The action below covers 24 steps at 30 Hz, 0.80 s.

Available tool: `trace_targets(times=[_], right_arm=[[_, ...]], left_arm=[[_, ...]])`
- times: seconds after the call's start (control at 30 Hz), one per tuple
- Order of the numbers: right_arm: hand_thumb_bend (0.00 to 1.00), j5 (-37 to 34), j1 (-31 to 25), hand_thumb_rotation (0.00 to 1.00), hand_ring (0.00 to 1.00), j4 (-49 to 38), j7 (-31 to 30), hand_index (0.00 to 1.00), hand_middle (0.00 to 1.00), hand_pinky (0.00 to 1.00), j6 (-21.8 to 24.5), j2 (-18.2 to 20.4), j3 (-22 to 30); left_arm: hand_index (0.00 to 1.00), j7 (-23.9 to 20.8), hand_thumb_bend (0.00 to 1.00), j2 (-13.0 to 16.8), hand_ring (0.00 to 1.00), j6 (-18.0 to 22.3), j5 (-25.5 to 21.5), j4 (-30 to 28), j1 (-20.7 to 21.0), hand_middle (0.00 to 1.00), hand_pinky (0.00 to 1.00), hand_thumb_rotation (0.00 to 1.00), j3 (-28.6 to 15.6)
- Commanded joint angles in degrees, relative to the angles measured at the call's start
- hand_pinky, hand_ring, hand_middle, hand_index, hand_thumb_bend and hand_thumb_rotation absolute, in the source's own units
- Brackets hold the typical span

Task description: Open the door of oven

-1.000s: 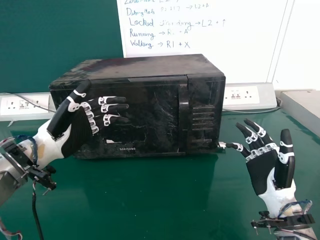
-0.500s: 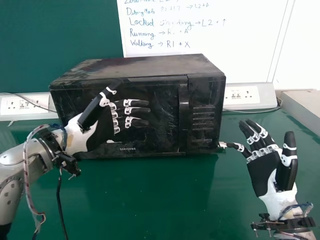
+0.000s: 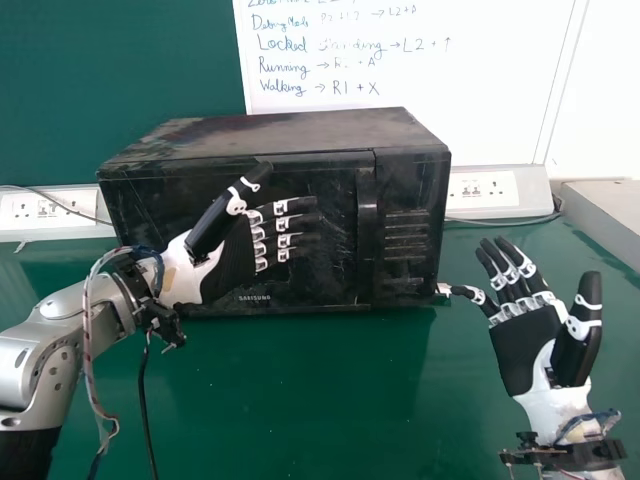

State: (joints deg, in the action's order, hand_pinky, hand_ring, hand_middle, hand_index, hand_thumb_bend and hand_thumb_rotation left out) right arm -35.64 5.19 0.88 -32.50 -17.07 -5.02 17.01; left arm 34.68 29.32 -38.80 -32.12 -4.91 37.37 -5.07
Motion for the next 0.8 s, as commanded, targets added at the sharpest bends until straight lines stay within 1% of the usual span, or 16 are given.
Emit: trace_targets(times=[0.0, 0.17, 0.43, 0.6, 0.77], right_arm=[[1.00, -0.04, -0.46, 0.90, 0.96, -0.44, 0.18, 1.00, 1.00, 0.79, -0.64, 0.62, 0.10], [1.00, 0.23, -0.97, 0.90, 0.97, -1.23, 0.01, 1.00, 1.00, 0.80, -1.24, 0.86, -0.15], [1.00, 0.23, -2.01, 0.91, 0.97, -2.90, 0.63, 1.00, 1.00, 0.82, -1.20, 1.29, -0.60], [1.00, 0.12, -2.06, 0.91, 0.97, -3.10, 0.76, 1.00, 1.00, 0.84, -1.40, 1.23, -0.51], [1.00, 0.39, -1.81, 0.92, 0.96, -2.71, 0.75, 1.00, 1.00, 0.85, -1.94, 1.07, -0.36]], left_arm=[[0.85, 0.40, 1.00, -0.46, 0.77, -0.96, 0.14, 0.60, 1.11, 0.91, 0.54, 0.81, 0.58], [0.85, 0.34, 1.00, -1.46, 0.78, -1.82, 0.38, 1.35, 1.40, 0.92, 0.52, 0.78, 0.90], [0.85, 0.32, 1.00, -2.23, 0.78, -1.80, 2.15, 3.10, 1.89, 0.91, 0.55, 0.77, 2.16], [0.85, 1.35, 1.00, -2.25, 0.79, -0.66, 4.55, 5.04, 2.63, 0.92, 0.58, 0.81, 3.94], [0.86, 1.67, 1.00, -3.83, 0.79, 0.53, 6.30, 7.78, 3.48, 0.91, 0.60, 0.83, 4.83]])
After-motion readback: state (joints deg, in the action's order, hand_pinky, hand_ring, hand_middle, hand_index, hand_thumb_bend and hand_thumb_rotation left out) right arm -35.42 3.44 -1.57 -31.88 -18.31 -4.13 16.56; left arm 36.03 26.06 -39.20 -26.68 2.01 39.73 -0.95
